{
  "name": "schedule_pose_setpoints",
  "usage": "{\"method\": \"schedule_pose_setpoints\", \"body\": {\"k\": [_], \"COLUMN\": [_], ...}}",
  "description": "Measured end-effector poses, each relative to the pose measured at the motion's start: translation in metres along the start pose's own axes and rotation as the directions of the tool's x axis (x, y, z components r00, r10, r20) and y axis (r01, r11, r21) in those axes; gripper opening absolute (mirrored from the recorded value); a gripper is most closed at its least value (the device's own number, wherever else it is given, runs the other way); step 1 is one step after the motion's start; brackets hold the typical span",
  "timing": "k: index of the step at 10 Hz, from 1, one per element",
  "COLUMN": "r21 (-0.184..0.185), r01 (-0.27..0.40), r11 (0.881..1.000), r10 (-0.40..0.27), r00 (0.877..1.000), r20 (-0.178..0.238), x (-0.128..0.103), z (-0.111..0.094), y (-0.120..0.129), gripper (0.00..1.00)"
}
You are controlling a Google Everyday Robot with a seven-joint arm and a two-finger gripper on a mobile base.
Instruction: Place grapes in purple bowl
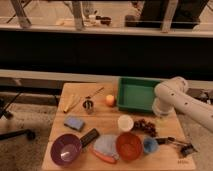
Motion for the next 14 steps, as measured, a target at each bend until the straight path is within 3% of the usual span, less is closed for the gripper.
{"method": "schedule_pose_setpoints", "body": {"k": [4,14], "r21": [-0.004,0.004], "r01": [0.016,0.015], "r11": [1.000,1.000], "r10": [-0.016,-0.015], "r00": [1.000,1.000], "r20": [-0.010,0.012], "x": [-0.005,-0.004], "z": [0.006,0.015], "y": [0.004,0.000], "gripper": [0.80,0.80]}}
